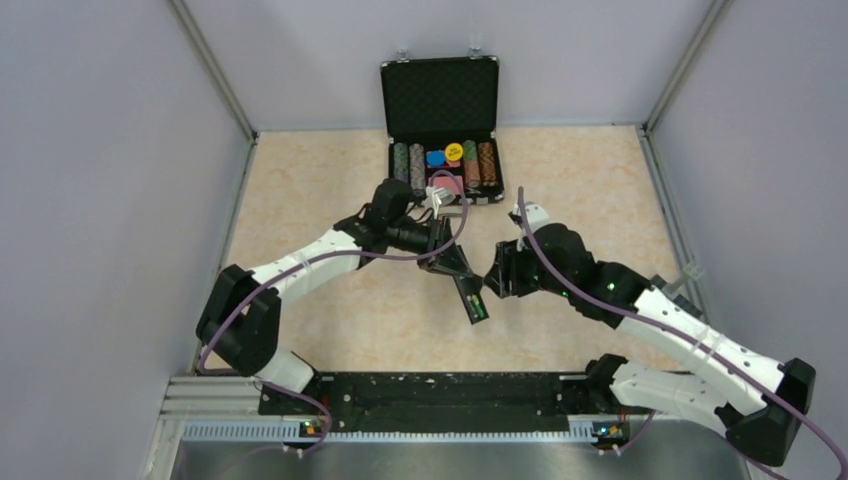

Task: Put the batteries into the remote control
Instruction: Load the battery into the remote control.

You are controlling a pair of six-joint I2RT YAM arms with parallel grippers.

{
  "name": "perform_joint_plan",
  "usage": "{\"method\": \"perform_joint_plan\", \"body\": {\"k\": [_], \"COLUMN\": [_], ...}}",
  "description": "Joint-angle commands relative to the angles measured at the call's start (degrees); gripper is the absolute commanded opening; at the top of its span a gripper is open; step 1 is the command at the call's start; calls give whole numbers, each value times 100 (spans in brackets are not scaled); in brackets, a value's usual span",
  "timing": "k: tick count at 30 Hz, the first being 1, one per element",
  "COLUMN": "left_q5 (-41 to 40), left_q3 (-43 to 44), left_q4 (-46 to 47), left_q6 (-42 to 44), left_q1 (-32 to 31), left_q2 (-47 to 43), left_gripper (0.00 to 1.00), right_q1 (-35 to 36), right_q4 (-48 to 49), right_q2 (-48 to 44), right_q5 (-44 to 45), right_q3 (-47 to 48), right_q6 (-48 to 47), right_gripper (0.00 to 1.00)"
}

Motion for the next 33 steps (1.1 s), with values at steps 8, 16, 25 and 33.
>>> {"method": "perform_joint_plan", "body": {"k": [8, 16, 25, 33], "left_q5": [555, 955, 1196, 1245], "left_q3": [221, 235, 150, 63], "left_q4": [-95, 83, 218, 459], "left_q6": [437, 549, 684, 448], "left_q1": [-12, -19, -17, -15], "left_q2": [-593, -904, -1182, -1170], "left_gripper": [0, 0, 0, 0], "right_q1": [-27, -22, -23, -19], "right_q4": [777, 1422, 1817, 1811], "right_q2": [-972, -843, -702, -591], "right_q5": [-1798, -3242, -3674, -3447], "right_q3": [-537, -845, -969, -1017], "right_q6": [-521, -553, -270, -115], "right_gripper": [62, 61, 40, 2]}}
